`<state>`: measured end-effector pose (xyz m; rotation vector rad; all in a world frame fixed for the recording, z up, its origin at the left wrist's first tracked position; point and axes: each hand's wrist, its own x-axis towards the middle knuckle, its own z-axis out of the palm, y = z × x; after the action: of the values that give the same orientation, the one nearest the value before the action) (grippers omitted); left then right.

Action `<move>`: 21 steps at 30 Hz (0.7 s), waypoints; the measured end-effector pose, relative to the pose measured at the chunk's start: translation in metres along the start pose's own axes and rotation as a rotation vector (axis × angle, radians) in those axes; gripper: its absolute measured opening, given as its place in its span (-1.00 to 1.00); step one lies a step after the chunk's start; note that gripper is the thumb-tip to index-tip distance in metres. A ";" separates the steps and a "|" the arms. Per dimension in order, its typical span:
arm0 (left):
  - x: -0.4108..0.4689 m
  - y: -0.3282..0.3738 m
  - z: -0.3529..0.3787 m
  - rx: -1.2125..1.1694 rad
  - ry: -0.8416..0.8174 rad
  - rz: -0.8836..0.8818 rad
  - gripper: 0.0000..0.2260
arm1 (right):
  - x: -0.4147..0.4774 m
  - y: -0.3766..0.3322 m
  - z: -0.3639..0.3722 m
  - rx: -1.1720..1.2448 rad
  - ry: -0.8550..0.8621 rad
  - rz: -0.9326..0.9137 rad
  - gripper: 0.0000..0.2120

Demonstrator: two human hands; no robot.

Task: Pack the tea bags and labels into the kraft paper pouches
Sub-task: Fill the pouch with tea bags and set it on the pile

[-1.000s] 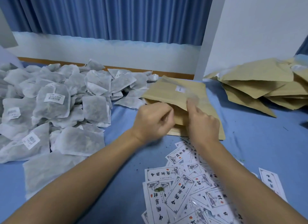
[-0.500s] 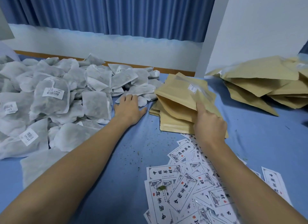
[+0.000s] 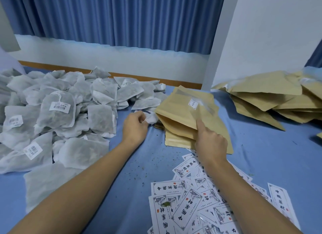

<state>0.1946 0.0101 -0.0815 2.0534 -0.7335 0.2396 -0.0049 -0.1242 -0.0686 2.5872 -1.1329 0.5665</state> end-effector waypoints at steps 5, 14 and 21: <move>-0.040 0.046 -0.004 -0.333 0.315 0.213 -0.85 | 0.001 0.003 -0.002 0.040 -0.010 0.065 -0.42; -0.076 0.068 0.014 0.185 -0.052 0.722 -0.91 | 0.002 0.002 -0.001 0.180 0.089 0.073 -0.57; -0.057 0.075 0.035 0.381 -0.215 0.615 -0.87 | -0.001 0.000 -0.007 0.310 0.164 0.025 -0.55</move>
<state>0.1007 -0.0258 -0.0731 2.1701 -1.5482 0.5434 -0.0073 -0.1208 -0.0625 2.7178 -1.0987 1.0128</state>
